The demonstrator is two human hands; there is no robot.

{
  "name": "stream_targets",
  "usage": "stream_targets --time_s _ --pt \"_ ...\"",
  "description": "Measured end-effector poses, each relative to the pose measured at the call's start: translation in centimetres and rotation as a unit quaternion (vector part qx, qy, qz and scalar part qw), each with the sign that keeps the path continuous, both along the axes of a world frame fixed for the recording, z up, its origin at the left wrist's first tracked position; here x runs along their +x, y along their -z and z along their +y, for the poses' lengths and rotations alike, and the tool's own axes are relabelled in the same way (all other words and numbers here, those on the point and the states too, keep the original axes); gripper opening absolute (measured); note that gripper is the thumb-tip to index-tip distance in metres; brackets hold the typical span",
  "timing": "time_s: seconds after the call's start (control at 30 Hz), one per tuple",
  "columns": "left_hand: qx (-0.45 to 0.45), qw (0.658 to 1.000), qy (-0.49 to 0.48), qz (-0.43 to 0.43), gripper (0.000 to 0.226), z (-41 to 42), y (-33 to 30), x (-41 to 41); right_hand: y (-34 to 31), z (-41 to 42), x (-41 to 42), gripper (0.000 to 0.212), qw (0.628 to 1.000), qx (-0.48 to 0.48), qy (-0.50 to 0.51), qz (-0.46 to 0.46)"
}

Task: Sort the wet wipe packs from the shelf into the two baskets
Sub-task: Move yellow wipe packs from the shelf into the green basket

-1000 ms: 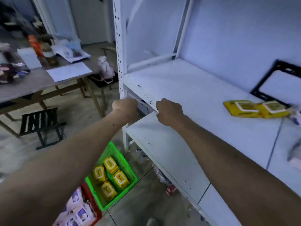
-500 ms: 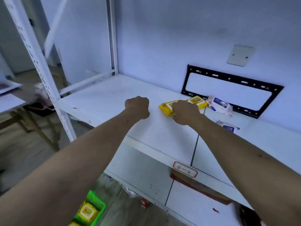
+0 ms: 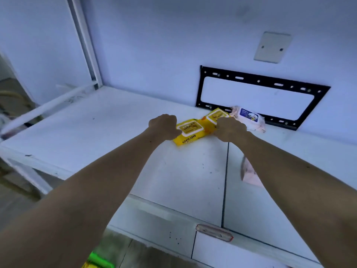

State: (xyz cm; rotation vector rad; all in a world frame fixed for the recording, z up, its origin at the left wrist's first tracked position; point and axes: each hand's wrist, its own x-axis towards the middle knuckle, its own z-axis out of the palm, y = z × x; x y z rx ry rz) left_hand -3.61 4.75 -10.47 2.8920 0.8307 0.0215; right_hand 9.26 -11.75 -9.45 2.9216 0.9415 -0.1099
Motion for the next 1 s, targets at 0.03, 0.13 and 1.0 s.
stream_targets --time_s 0.03,0.13,1.0 --pt "-0.009 1.0 0.004 0.002 0.042 0.4 0.5 0.7 0.4 0.5 0.6 0.035 1.0 0.017 0.018 0.01" --pt "-0.051 0.998 0.023 0.011 0.062 1.5 2.3 3.1 1.8 1.9 3.0 0.048 0.995 0.072 0.043 0.05" --pt "-0.194 0.971 -0.137 0.031 0.087 6.1 3.6 8.5 3.8 1.7 7.0 0.073 0.951 0.195 0.139 0.197"
